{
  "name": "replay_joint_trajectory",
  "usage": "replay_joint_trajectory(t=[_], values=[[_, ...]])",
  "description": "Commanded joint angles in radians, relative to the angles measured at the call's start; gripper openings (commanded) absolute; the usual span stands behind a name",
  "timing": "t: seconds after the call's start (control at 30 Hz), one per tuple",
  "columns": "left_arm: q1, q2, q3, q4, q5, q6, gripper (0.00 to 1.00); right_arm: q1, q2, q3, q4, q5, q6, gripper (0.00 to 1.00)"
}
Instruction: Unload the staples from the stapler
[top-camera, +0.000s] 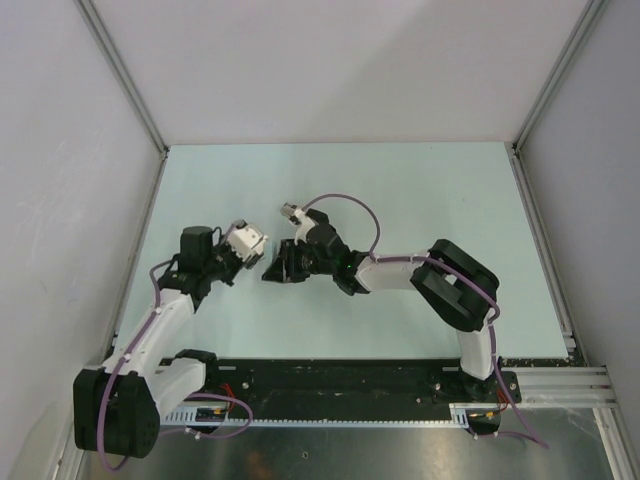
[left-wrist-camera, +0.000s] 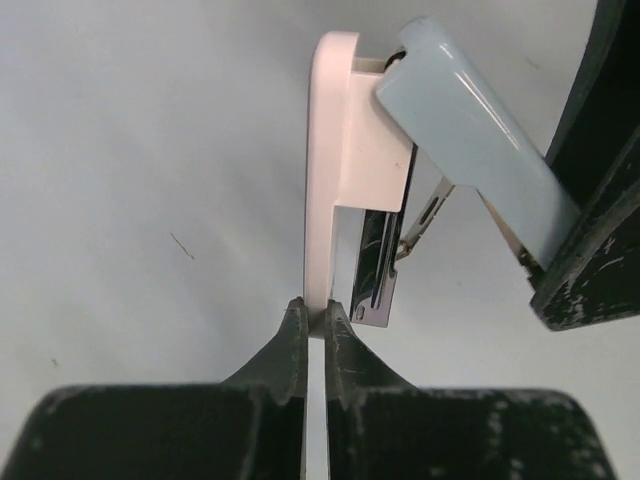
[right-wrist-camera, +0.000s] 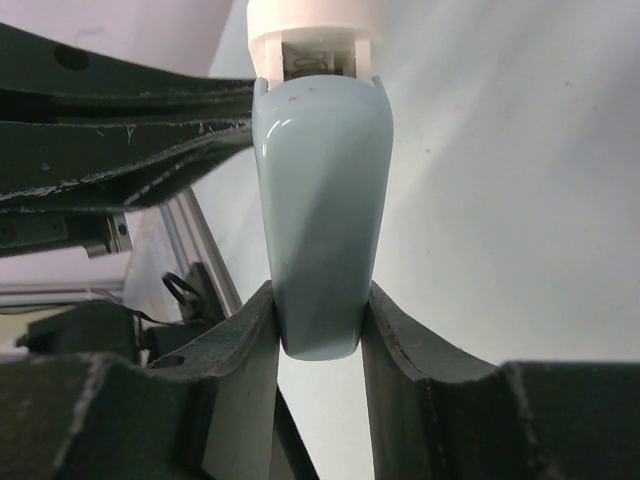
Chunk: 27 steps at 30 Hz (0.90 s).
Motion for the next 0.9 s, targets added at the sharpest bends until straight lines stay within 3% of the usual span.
replay_joint_trajectory(t=[0.0, 0.57, 0.73, 0.8, 0.87], values=[[0.003, -0.050, -0.027, 0.090, 0.031, 0.225, 0.00, 0.023, -0.070, -0.010, -0.120, 0.002, -0.124, 0.14], [-0.116, -0.165, -0.182, 0.176, -0.044, 0.605, 0.00, 0.036, -0.125, -0.063, -0.187, 0.041, -0.250, 0.13], [-0.131, -0.157, -0.172, 0.188, -0.049, 0.568, 0.00, 0.033, -0.131, -0.064, -0.166, 0.044, -0.239, 0.13], [-0.134, -0.151, -0.150, 0.179, -0.037, 0.486, 0.00, 0.030, -0.134, -0.065, -0.140, 0.050, -0.218, 0.13], [-0.137, -0.140, -0.107, 0.125, 0.003, 0.383, 0.07, 0.021, -0.140, -0.064, -0.104, 0.056, -0.190, 0.13]])
